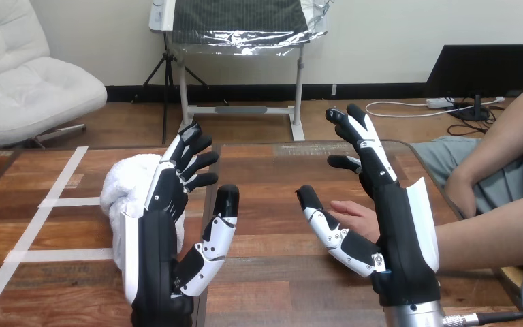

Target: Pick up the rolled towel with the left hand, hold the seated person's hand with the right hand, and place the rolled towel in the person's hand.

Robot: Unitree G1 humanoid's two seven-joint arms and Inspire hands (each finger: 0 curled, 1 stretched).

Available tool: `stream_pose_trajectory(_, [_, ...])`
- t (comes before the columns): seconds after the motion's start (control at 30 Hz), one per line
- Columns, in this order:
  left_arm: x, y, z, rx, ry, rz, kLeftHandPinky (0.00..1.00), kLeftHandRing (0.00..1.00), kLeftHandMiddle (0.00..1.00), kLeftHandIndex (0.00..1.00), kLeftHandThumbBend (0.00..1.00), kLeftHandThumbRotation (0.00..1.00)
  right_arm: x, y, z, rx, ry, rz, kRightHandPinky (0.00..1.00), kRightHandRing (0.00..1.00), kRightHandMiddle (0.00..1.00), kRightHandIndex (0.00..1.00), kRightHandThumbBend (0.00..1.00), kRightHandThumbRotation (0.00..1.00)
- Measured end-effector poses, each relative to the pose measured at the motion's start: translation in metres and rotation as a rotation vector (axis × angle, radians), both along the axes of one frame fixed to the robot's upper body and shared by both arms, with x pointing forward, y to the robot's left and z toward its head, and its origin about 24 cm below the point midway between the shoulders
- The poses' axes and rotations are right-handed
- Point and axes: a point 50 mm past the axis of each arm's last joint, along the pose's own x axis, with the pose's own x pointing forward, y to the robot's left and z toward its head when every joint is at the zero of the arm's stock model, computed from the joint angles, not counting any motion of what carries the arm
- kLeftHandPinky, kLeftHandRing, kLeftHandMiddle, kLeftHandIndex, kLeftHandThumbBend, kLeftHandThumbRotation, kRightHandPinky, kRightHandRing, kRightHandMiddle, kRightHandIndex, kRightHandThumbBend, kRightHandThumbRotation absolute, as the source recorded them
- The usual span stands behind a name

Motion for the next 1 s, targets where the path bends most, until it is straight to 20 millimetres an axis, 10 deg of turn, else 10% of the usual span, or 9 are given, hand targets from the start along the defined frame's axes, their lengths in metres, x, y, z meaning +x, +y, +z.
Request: stream_pose_trajectory(1.0, [0.021, 0.021, -0.002, 0.655, 0.060, 0.495, 0.68, 0.80, 0.84, 0.84, 0.65, 0.38, 0.000, 0.000, 0.000, 0.000, 0.001, 0.000, 0.75, 0.91, 0.98, 0.88, 0.35, 0.01])
